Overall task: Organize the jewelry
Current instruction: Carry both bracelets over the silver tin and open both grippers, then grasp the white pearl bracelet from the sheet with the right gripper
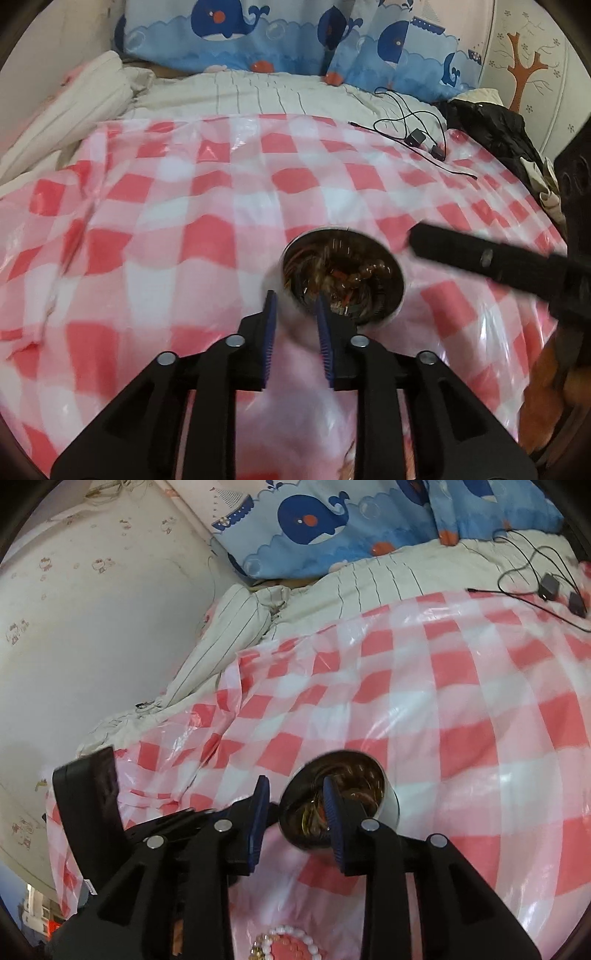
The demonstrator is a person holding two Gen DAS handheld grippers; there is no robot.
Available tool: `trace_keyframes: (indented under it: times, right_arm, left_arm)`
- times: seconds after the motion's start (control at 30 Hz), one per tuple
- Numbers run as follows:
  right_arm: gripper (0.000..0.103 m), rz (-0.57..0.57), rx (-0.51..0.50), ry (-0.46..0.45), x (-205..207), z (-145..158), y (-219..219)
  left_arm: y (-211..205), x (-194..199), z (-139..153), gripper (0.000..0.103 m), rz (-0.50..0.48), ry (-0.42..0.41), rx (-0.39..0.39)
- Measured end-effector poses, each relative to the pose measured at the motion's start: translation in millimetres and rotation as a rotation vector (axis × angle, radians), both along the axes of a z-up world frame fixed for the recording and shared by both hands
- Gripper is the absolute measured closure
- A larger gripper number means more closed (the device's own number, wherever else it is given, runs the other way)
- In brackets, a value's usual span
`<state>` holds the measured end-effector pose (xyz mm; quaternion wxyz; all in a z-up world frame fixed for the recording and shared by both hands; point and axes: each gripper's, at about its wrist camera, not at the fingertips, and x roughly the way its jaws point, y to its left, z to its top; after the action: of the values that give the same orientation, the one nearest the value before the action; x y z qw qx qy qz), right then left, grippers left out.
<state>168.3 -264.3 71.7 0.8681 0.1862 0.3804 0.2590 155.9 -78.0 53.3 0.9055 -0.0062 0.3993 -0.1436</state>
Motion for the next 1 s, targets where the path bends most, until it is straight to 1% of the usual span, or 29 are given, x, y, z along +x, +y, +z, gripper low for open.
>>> trace_keyframes:
  times: [0.1, 0.2, 0.23, 0.33, 0.43, 0.5, 0.53, 0.6, 0.67, 0.73, 0.77, 0.8, 0.83, 0.9, 0.93, 1.0]
  right_arm:
    - [0.069, -0.007, -0.002, -0.001, -18, 6, -10]
    - [0.063, -0.009, -0.032, 0.021, -52, 2, -20]
    - [0.061, -0.013, -0.035, 0.035, -63, -2, -24]
    - [0.061, -0.034, -0.012, 0.104, -88, -16, -37]
    - [0.061, -0.026, -0.016, 0.122, -98, -19, -36]
    - [0.061, 0.011, -0.069, 0.128, -100, -22, -24]
    - [0.061, 0.028, -0.108, 0.13, -100, -24, -16]
    - [0.061, 0.04, -0.215, 0.127, -100, -33, 0]
    - [0.061, 0.038, -0.316, 0.109, -100, -38, 13]
    - [0.06, 0.047, -0.328, 0.099, -100, -39, 18]
    - [0.059, 0.044, -0.328, 0.099, -99, -40, 17]
    - [0.058, 0.038, -0.331, 0.1, -98, -41, 16]
    - [0.057, 0.031, -0.331, 0.103, -98, -42, 14]
    - [0.057, 0.021, -0.329, 0.113, -96, -45, 11]
    - [0.057, 0.021, -0.33, 0.117, -95, -46, 10]
    - [0.057, 0.023, -0.339, 0.119, -93, -48, 12]
  left_arm:
    - [17, -24, -2, 0.074, 0.001, 0.02, -0.015]
    - [23, -51, -10, 0.073, -0.039, 0.051, -0.014]
    - [22, -58, -13, 0.073, -0.053, 0.061, -0.016]
    - [10, -75, -21, 0.073, -0.107, 0.082, -0.015]
    - [-5, -83, -28, 0.073, -0.138, 0.083, 0.025]
    - [-11, -86, -34, 0.073, -0.139, 0.081, 0.075]
    - [-11, -87, -36, 0.073, -0.139, 0.083, 0.084]
    - [-11, -88, -35, 0.073, -0.149, 0.09, 0.083]
    - [-16, -89, -36, 0.072, -0.184, 0.09, 0.118]
    - [-25, -93, -40, 0.072, -0.216, 0.079, 0.166]
    - [-28, -94, -41, 0.072, -0.233, 0.078, 0.173]
    - [-31, -96, -42, 0.074, -0.252, 0.078, 0.182]
    - [-33, -97, -42, 0.086, -0.262, 0.076, 0.187]
    - [-34, -98, -40, 0.095, -0.273, 0.088, 0.185]
    - [-31, -97, -37, 0.096, -0.276, 0.102, 0.157]
    - [-22, -94, -28, 0.096, -0.28, 0.11, 0.077]
